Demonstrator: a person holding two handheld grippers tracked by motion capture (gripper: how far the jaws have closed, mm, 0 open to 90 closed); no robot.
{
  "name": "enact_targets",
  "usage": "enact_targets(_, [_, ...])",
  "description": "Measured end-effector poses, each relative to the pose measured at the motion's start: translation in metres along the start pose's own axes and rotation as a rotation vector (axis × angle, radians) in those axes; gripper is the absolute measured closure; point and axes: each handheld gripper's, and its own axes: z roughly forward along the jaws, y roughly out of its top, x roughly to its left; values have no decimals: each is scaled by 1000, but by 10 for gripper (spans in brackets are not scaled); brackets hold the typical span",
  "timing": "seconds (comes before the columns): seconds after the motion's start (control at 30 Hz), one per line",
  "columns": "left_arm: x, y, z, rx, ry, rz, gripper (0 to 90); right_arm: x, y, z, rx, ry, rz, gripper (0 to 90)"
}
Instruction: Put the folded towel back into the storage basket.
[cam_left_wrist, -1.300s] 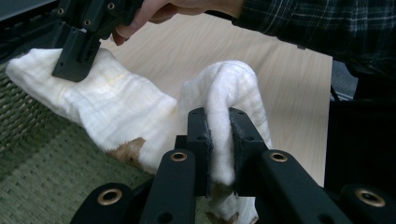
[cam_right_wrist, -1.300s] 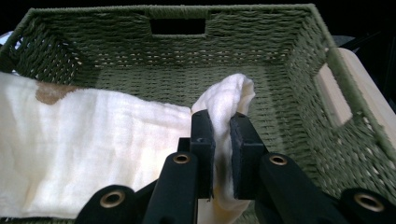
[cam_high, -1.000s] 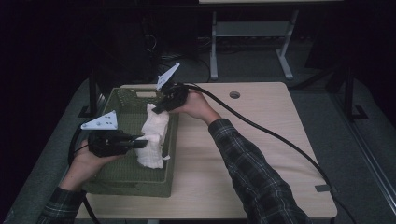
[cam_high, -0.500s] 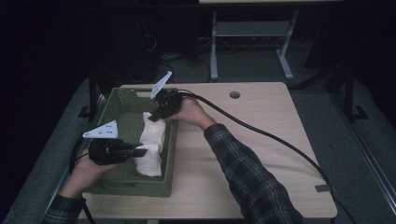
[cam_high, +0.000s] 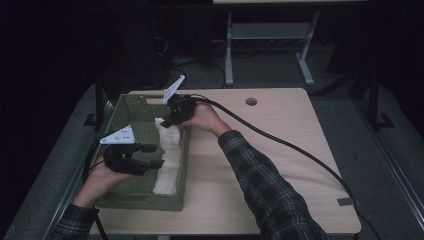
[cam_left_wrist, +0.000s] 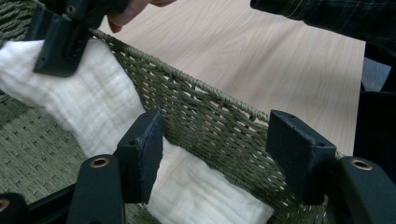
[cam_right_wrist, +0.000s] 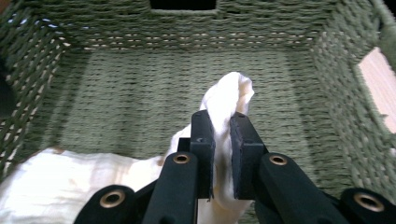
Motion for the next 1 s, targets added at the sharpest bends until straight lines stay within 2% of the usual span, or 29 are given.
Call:
enact_targets(0.23, [2, 2, 1, -15, -6, -9, 360, -19, -3, -2, 3, -28, -9, 812])
enact_targets(0.4, [2, 4, 2, -17, -8, -11, 360, -30, -6, 1, -21, -46, -14, 796])
enact_targets(0.5, [1, 5, 4, -18, -11, -9, 360, -36, -7, 4, -17, -90, -20, 726])
enact_targets(0.57, [1, 5, 5, -14, -10, -7, 360, -40, -8, 3, -24, -127, -19, 623])
enact_targets(0.6, [1, 6, 5, -15, -10, -4, 357, -42, -8, 3, -25, -140, -12, 615])
enact_targets(0.7, [0, 8, 7, -15, -14, -5, 351, -45, -9, -4, -31, -152, 16, 592])
enact_targets(0.87, [-3, 14, 11, -18, -16, -3, 339, -44, -10, -19, -46, -135, 63, 546])
enact_targets(1.0, [-6, 22, 15, -20, -20, -1, 334, -40, -14, -34, -63, -135, 67, 531])
